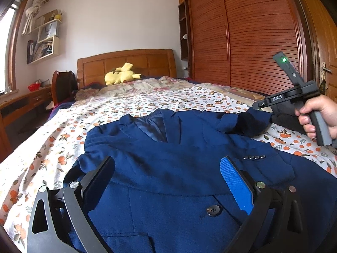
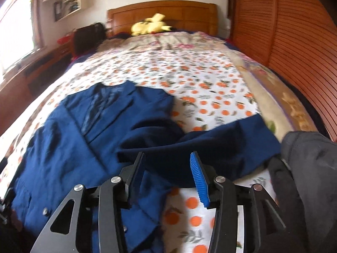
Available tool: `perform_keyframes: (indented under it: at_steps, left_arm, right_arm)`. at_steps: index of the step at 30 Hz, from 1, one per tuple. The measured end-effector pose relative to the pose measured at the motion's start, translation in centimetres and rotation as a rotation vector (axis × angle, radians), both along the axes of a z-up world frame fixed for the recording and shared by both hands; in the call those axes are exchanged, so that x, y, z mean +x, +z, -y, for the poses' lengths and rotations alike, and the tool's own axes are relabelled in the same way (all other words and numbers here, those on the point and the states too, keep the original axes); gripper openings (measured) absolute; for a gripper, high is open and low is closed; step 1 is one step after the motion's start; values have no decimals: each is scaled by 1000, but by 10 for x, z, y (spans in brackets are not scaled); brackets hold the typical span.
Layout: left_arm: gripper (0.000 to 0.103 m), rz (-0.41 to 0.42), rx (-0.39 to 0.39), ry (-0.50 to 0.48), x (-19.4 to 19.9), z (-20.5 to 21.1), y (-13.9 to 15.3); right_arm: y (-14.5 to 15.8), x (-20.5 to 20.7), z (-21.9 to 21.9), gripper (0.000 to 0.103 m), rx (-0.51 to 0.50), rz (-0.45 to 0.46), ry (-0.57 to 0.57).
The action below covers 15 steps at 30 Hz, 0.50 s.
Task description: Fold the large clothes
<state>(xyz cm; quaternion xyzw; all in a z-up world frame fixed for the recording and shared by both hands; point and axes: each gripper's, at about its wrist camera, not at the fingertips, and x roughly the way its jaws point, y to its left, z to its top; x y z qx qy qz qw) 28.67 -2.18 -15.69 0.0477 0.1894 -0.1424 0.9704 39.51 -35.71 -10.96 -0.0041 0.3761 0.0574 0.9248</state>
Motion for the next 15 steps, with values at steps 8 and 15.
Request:
perform_keyframes:
  at_steps: [8,15]
  left_arm:
    - [101,-4,18,-21,-6,-5,7]
    - [101,-8,16,-32,-13,-13,10]
  right_arm:
    - [-34,28,35,55,18,-70,-182]
    - [-65,40,62,73,52,-129,-311]
